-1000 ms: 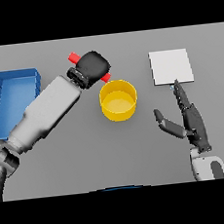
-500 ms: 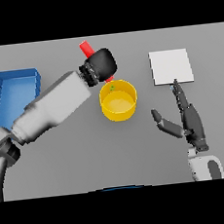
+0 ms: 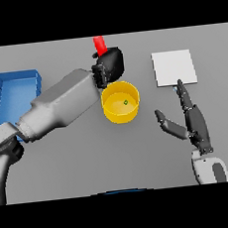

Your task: Pick up the red beaker and tilt it to pour out 1 green nut into yellow bowl. Pick up the yellow bowl and place it on the metallic measuring scale.

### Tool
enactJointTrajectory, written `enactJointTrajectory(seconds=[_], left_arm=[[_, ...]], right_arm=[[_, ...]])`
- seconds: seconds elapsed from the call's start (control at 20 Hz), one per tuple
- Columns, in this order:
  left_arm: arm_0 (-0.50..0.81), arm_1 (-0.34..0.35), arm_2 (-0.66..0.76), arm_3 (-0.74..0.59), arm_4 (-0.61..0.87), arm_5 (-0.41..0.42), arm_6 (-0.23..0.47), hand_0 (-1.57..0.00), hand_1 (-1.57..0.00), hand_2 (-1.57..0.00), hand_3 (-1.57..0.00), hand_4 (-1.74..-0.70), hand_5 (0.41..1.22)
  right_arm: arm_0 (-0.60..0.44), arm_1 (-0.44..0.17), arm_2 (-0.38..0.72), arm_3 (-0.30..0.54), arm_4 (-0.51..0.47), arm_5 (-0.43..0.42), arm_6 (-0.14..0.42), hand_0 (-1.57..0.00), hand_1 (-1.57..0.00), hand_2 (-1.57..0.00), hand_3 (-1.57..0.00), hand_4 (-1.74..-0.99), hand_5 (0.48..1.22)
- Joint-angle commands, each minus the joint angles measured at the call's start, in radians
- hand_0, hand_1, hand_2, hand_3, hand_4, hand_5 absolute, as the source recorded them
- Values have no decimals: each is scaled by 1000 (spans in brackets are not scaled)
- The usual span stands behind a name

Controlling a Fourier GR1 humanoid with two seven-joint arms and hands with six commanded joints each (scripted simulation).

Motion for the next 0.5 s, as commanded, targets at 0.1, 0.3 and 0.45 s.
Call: enactJointTrajectory(seconds=[0.1,0.3,0.45], left_arm=[[-84,-17,-17,20,-33,6,-40,-1571,-1571,-1571,-1570,-1732,1221],[-257,20,43,121,-33,29,-92,-1571,-1571,-1571,-1571,-1727,1221],[-326,82,148,194,11,66,-66,-1571,-1571,-1571,-1571,-1720,1221]], right_arm=[[-3,4,0,14,10,-10,2,1,1,1,1,-1138,572],[2,-3,5,-5,15,-6,-12,1,1,1,1,-1133,557],[-9,2,6,4,1,4,-12,1,1,1,1,-1128,554]])
